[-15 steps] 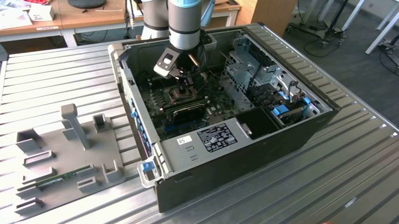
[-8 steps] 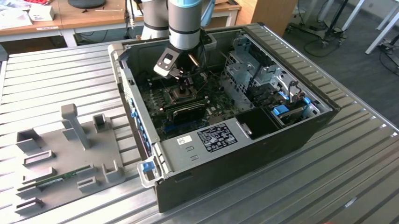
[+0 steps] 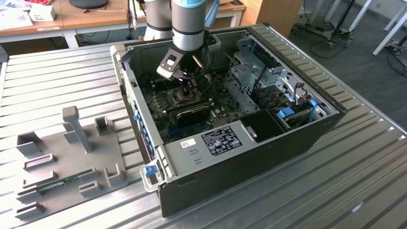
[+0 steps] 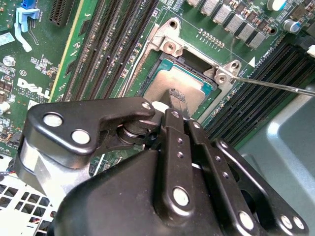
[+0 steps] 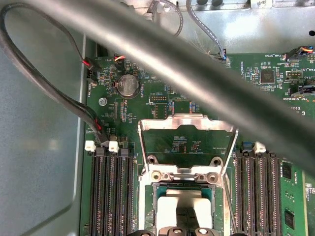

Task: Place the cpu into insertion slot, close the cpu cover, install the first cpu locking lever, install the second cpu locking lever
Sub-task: 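Place the cpu into insertion slot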

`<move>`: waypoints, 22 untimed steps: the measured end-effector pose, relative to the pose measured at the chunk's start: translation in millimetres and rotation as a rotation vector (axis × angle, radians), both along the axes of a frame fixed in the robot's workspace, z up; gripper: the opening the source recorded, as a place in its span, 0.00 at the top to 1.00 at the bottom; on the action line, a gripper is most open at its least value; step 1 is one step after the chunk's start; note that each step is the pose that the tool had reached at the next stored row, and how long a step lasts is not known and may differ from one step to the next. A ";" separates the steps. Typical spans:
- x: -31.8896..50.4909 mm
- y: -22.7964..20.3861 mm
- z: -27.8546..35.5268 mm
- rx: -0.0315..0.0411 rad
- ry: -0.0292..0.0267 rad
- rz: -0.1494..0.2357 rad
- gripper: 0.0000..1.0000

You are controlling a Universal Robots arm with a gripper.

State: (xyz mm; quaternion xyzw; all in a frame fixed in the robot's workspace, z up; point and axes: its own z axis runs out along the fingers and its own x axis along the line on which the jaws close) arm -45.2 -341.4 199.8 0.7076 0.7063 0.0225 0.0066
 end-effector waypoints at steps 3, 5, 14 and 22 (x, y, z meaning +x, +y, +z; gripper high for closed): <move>0.0 0.0 0.0 0.0000 0.0000 0.000 0.89; 0.0 0.0 -0.1 0.0000 0.0000 0.000 0.89; 0.0 0.0 -0.2 0.0000 0.0000 0.000 0.89; 0.0 0.0 -0.3 0.0000 0.0000 0.000 0.89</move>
